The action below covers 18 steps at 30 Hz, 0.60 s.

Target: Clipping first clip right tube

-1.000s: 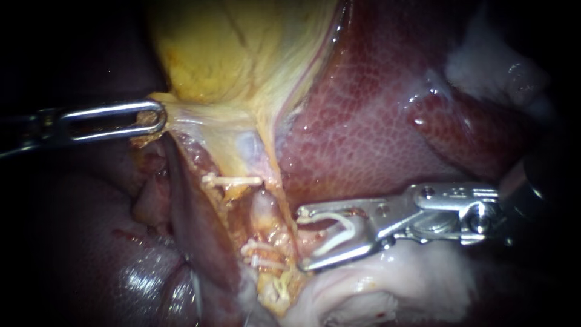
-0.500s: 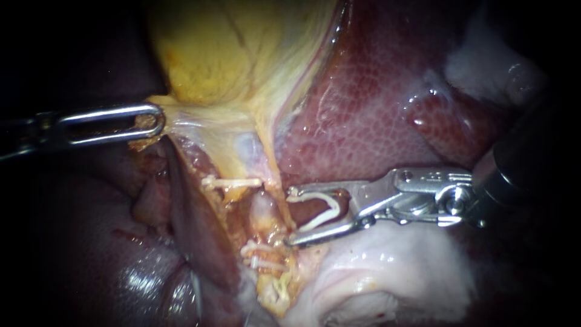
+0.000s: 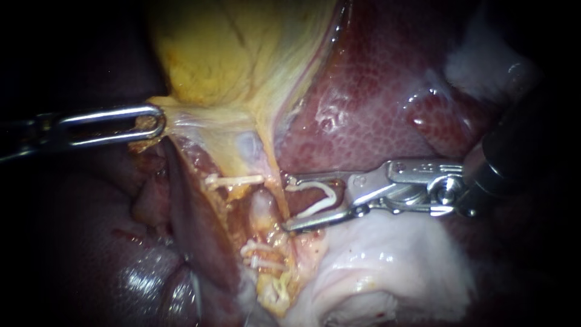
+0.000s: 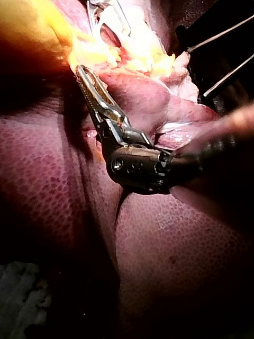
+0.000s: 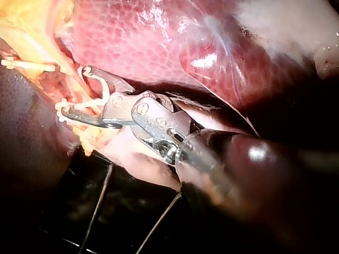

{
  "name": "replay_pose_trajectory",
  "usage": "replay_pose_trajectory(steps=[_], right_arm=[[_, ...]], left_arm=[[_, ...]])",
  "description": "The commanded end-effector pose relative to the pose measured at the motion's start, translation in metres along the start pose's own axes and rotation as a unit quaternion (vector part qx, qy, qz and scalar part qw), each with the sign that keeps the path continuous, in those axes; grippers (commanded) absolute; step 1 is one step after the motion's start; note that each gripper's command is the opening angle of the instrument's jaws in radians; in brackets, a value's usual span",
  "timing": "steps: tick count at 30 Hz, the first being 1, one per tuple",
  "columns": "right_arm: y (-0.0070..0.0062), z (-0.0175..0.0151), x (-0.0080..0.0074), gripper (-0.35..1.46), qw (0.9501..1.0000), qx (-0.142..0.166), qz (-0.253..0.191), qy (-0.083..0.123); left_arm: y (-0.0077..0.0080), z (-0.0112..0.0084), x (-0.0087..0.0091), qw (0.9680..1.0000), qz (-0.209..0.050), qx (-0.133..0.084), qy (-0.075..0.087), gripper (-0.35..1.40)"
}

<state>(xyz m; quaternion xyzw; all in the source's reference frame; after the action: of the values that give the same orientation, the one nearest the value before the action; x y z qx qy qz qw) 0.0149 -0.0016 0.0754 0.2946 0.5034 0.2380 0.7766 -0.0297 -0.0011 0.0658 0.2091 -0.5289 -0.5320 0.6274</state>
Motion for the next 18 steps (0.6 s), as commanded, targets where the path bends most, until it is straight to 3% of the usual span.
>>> replay_pose_trajectory(steps=[1,9,12,16,18], right_arm=[[-0.0001,0.0004,-0.0001,0.6,1.0,0.003,-0.001,-0.001],[-0.0005,0.0027,-0.0018,0.6,0.9994,0.033,0.007,-0.011],[-0.001,0.003,-0.0028,0.6,0.9976,0.061,0.026,-0.021],[-0.0025,0.0034,-0.0044,0.55,0.9908,0.123,0.037,-0.044],[-0.0029,0.0037,-0.0047,0.54,0.9892,0.133,0.037,-0.049]], left_arm=[[0.0,0.0,0.0,1.0,0.0,0.0,0.0,-0.35],[-0.0001,0.0001,0.0,1.0,0.0,-0.001,0.0,-0.35],[-0.0001,0.0002,0.0,1.0,0.0,-0.001,0.0,-0.35],[-0.0001,0.0001,0.0,1.0,0.0,-0.001,-0.001,-0.35],[-0.0001,0.0001,0.0,1.0,0.0,-0.001,-0.001,-0.35]])
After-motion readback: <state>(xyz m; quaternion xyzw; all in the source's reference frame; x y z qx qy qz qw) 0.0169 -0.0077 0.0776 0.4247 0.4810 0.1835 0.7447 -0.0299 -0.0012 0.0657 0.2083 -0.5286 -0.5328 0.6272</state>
